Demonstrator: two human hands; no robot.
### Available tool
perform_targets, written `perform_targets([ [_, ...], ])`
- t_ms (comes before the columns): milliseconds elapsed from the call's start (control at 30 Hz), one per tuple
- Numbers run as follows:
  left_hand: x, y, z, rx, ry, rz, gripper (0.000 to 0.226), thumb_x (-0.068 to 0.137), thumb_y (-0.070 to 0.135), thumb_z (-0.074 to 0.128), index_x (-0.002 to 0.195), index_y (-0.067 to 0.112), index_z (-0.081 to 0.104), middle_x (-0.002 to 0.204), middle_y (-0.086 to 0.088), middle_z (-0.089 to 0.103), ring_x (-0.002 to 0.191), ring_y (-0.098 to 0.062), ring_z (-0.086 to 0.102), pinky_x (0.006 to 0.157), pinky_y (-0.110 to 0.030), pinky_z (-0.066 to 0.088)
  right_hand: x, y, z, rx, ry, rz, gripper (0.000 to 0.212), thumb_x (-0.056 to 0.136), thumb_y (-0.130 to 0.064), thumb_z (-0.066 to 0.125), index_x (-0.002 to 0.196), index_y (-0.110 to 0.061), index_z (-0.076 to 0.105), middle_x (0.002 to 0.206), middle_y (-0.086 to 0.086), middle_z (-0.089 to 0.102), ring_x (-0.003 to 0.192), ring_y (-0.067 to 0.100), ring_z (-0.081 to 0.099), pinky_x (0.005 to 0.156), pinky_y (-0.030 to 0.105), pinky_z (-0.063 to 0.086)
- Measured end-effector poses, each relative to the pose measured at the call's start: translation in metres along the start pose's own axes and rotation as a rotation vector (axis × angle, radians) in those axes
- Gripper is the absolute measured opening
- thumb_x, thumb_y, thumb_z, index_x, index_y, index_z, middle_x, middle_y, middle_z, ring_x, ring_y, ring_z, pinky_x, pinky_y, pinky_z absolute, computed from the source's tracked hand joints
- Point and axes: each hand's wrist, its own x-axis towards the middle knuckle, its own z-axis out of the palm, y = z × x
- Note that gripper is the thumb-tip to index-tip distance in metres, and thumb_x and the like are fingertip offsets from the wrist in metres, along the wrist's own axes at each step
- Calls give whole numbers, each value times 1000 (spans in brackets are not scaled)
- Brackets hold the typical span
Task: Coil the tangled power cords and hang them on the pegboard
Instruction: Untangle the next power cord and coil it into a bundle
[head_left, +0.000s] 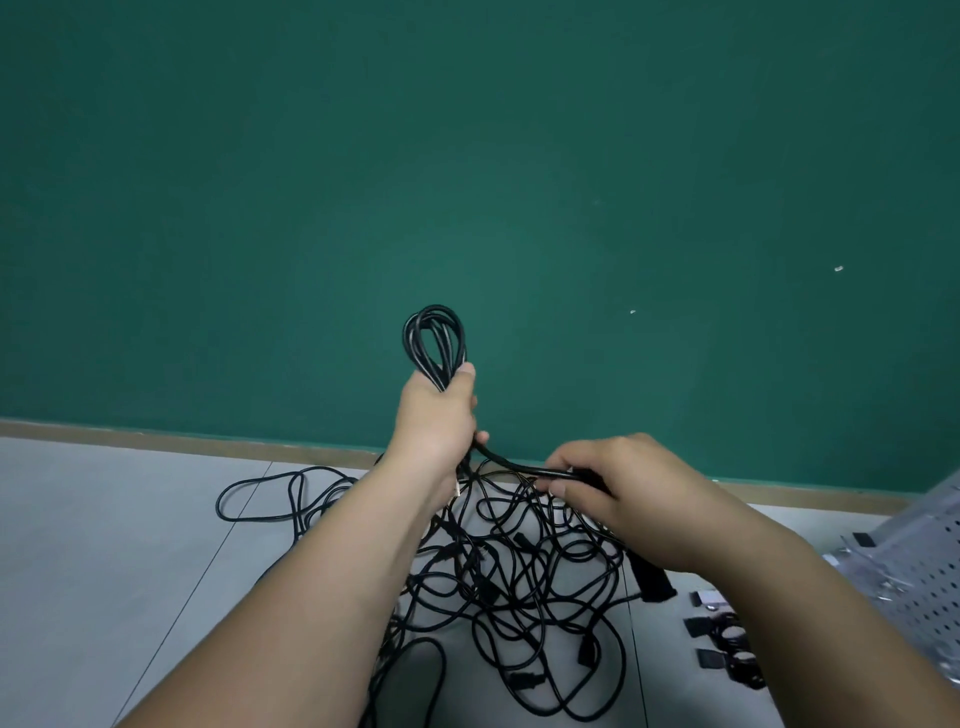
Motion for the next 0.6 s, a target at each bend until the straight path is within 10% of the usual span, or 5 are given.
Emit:
perform_targets([
  [233, -9, -12, 1, 395, -336, 140, 23, 105, 51, 58, 92, 32, 57, 75, 9, 61, 72, -7, 59, 79, -40, 53, -5, 5, -13, 139, 236, -163, 20, 99, -22, 72, 106, -41, 77, 95, -15, 62, 94, 8, 65, 86, 33, 54],
  [367, -27, -13, 10, 453, -548, 7, 45, 101, 68, 47, 104, 24, 57, 76, 0, 47, 56, -10, 46, 50, -31, 50, -6, 6, -18, 135, 341, -189, 36, 91, -7, 75, 106, -39, 75, 100, -17, 60, 94, 10, 66, 85, 33, 55],
  [600, -49, -6, 19, 453, -864, 34, 76, 86, 85, 53, 122, 19, 59, 75, 6, 49, 54, -2, 48, 48, -28, 49, -12, 10, -34, 39, 506, -201, 28, 81, -16, 88, 94, -33, 70, 97, -18, 63, 87, 6, 67, 75, 39, 57],
])
